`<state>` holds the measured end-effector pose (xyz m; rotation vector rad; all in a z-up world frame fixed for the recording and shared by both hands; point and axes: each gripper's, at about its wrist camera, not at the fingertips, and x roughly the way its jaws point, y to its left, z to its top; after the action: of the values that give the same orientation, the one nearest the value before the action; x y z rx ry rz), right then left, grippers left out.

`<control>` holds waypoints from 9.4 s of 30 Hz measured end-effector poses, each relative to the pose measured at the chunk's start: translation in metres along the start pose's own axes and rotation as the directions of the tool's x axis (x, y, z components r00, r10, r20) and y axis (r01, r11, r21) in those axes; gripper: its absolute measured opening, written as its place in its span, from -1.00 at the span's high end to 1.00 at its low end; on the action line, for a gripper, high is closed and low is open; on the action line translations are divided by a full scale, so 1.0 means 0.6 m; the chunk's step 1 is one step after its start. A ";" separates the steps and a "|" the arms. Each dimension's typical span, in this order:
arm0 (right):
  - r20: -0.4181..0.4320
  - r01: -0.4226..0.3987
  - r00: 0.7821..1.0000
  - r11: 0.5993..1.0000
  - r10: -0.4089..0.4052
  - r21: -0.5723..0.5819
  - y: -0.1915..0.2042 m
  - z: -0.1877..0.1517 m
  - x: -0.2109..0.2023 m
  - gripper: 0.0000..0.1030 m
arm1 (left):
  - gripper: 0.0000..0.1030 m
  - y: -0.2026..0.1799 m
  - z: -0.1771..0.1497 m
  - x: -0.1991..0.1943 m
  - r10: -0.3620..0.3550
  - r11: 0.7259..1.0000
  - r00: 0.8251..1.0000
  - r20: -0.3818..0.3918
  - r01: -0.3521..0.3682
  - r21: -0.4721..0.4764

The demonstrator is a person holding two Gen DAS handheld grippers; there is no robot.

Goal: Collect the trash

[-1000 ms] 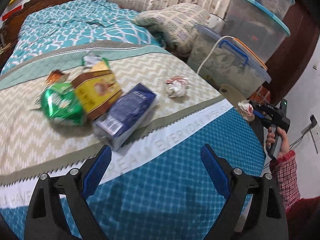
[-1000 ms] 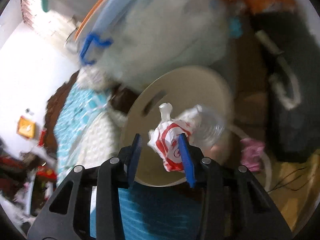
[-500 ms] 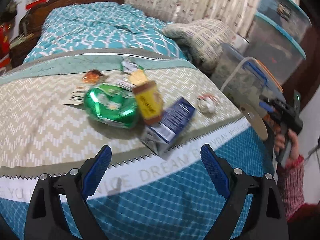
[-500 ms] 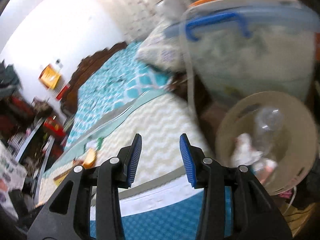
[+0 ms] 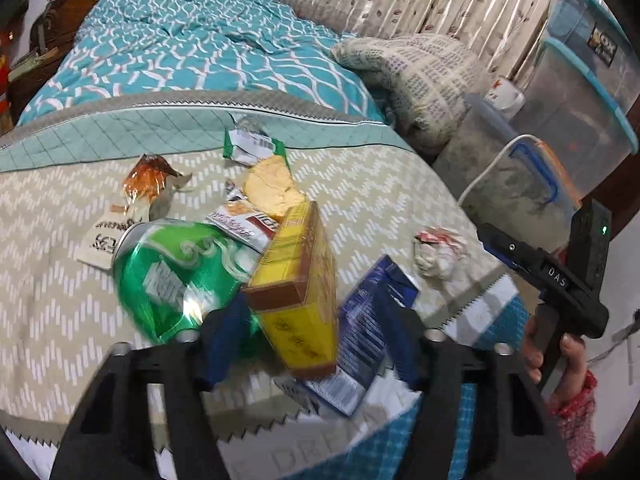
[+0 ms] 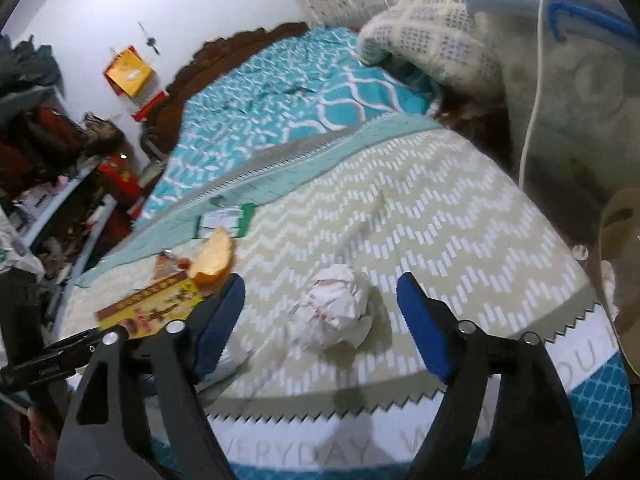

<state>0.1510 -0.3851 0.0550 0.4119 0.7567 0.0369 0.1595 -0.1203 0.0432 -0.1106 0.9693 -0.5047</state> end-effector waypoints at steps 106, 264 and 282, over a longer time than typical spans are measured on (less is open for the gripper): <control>0.234 0.254 0.912 0.912 -0.337 0.323 -0.374 -0.148 -0.319 -0.33 | -0.32 -0.551 -0.026 0.207 -0.251 0.850 0.923 -0.290 0.354 0.391; 0.134 0.097 0.982 0.958 -0.137 0.269 -0.356 -0.092 -0.279 0.31 | -0.12 -0.269 -0.083 0.022 -0.233 0.929 0.962 -0.141 0.263 0.259; -0.024 0.276 0.960 0.925 -0.279 0.262 -0.389 -0.002 -0.213 0.17 | -0.36 0.041 -0.124 -0.172 0.063 0.996 0.996 0.063 -0.060 -0.059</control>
<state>0.0300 -0.6220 0.0509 0.5536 0.8039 -0.3368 0.0606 -0.0417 0.0718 -0.1471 0.9212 -0.4147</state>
